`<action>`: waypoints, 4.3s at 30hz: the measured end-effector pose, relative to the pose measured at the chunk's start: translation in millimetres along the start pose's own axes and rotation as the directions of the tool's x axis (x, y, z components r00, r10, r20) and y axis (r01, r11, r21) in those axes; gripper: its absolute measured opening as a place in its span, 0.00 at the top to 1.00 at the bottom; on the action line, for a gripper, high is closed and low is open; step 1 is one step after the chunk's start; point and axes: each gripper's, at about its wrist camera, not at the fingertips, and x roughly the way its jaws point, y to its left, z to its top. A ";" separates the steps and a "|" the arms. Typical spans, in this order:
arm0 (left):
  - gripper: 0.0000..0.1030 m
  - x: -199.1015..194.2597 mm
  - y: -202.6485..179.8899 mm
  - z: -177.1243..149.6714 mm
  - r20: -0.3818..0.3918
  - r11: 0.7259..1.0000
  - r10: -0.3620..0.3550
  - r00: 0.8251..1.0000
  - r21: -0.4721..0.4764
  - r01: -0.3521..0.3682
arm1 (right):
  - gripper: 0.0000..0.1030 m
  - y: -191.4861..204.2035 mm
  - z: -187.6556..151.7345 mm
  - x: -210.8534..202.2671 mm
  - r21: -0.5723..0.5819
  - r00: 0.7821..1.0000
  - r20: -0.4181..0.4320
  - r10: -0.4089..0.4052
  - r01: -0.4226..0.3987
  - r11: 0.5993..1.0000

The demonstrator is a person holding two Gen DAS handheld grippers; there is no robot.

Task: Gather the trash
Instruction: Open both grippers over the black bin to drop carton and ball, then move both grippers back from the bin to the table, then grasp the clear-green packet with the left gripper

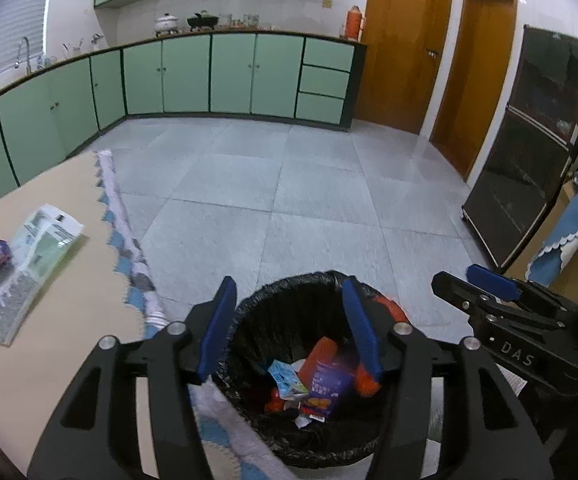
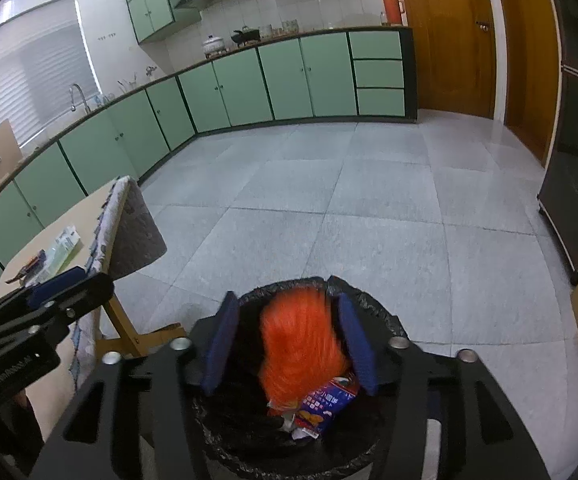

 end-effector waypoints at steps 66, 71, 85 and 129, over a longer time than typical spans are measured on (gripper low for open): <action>0.27 -77.4 288.0 -17.6 -0.003 0.864 0.374 0.928 -0.361 -0.349 | 0.89 309.9 27.9 159.3 -0.282 0.928 -0.262 0.263 -0.335 0.899; 0.37 -67.6 291.5 -16.8 -0.049 0.856 0.389 0.920 -0.350 -0.381 | 0.96 309.9 29.0 157.1 -0.284 0.927 -0.255 0.276 -0.345 0.895; 1.00 -76.3 298.8 -28.5 -0.043 0.847 0.385 0.922 -0.381 -0.371 | 0.97 302.7 19.9 136.2 -0.295 0.923 -0.232 0.309 -0.369 0.881; 0.95 -80.2 321.0 -36.4 -0.058 0.814 0.366 0.929 -0.463 -0.350 | 0.96 285.6 6.7 118.0 -0.284 0.915 -0.271 0.299 -0.373 0.883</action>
